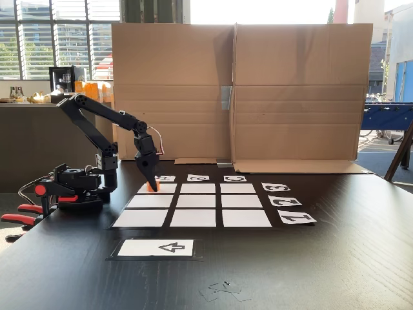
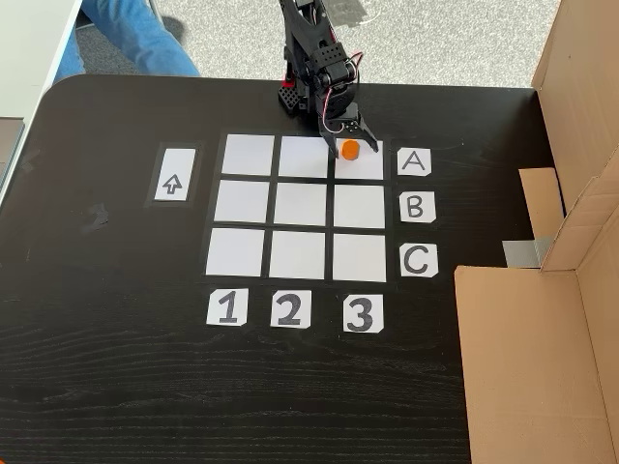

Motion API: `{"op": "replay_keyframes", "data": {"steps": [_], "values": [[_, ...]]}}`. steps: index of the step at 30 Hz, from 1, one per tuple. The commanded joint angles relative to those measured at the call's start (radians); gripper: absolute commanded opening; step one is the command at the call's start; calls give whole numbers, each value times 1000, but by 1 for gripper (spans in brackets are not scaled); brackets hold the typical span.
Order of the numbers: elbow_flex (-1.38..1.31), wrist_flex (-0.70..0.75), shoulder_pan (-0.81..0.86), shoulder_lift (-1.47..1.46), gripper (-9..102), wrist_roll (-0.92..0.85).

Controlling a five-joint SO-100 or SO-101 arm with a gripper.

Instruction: Pick up the round, orange token and place it in the grid on square A3.

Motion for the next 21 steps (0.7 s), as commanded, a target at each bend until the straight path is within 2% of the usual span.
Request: {"op": "replay_keyframes", "data": {"steps": [1,6,11,16,18,21], "values": [[6,-23,23,34,62,38],[20,-48,74,91,84,55],[-25,-48,192,207,87,63],[-89,-55,383,345,88,86],[-95,-107,465,408,88,109],[-100,-261,565,465,83,212]]}}
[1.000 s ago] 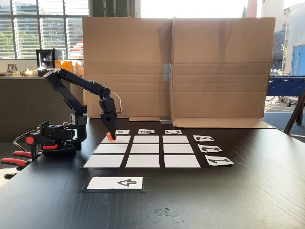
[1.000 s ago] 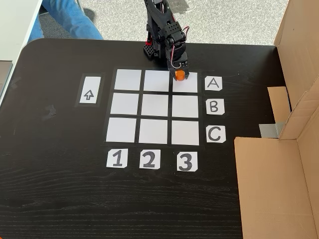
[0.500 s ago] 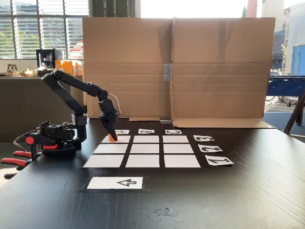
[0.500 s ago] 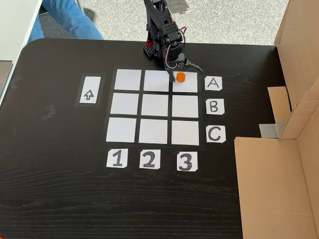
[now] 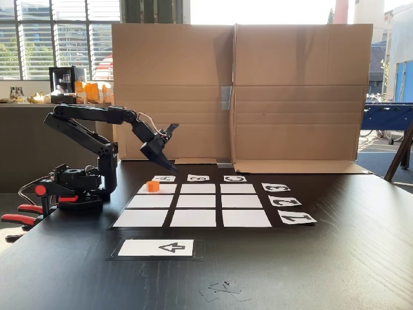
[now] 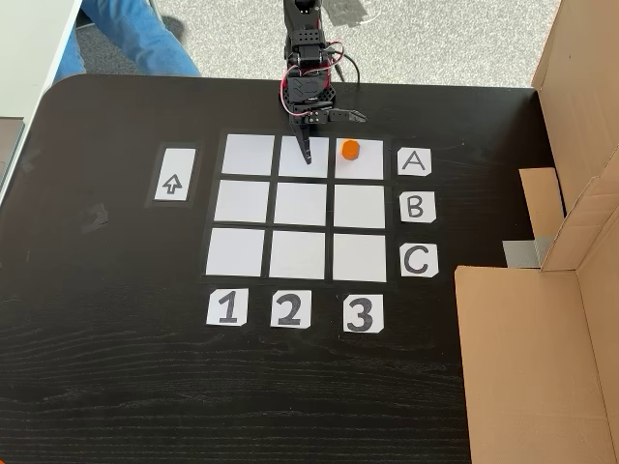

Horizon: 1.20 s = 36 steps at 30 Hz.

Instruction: Pick up the round, orange token and place it in the grid on square A3.

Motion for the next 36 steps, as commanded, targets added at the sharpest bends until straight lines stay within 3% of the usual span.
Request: {"op": "replay_keyframes", "data": {"steps": [1,7,10,14,19,28,36], "values": [[-52,-141,100,83,83,91],[-74,-183,255,230,59,350],[-49,-178,397,353,40,476],[-41,-189,638,420,13,584],[-34,-199,1020,469,-1,739],[288,-179,1500,669,-1,813],[371,-77,1700,735,-1,805]]}}
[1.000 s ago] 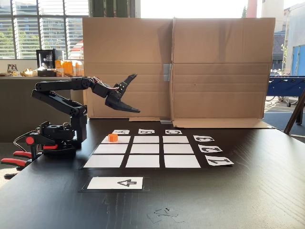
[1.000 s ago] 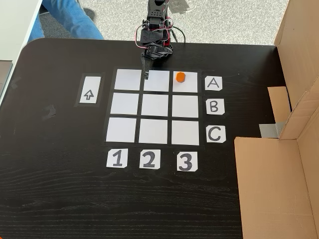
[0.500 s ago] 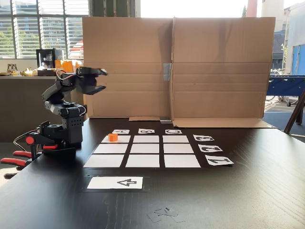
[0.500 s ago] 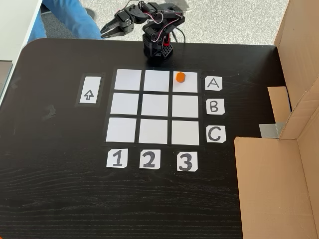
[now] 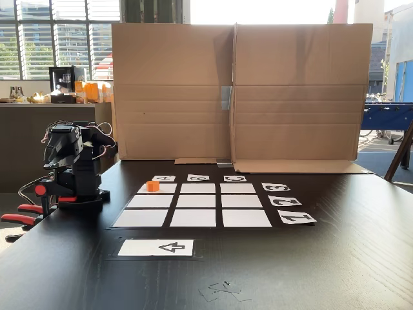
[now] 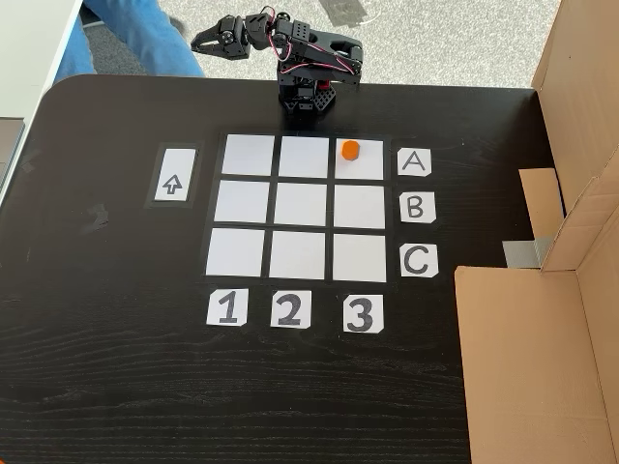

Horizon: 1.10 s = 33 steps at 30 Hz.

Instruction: Pick up the round, orange token and place it in the grid on square A3.

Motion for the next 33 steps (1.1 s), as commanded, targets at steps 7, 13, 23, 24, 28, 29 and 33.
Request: {"op": "replay_keyframes", "data": {"steps": [7,13,23,24,28,29,33], "values": [[71,75,130,8,-1,2],[71,75,207,8,-1,5],[71,75,207,8,-1,8],[71,75,206,8,-1,6],[71,75,206,8,-1,6],[71,75,206,8,-1,6],[71,75,206,8,-1,6]]}}
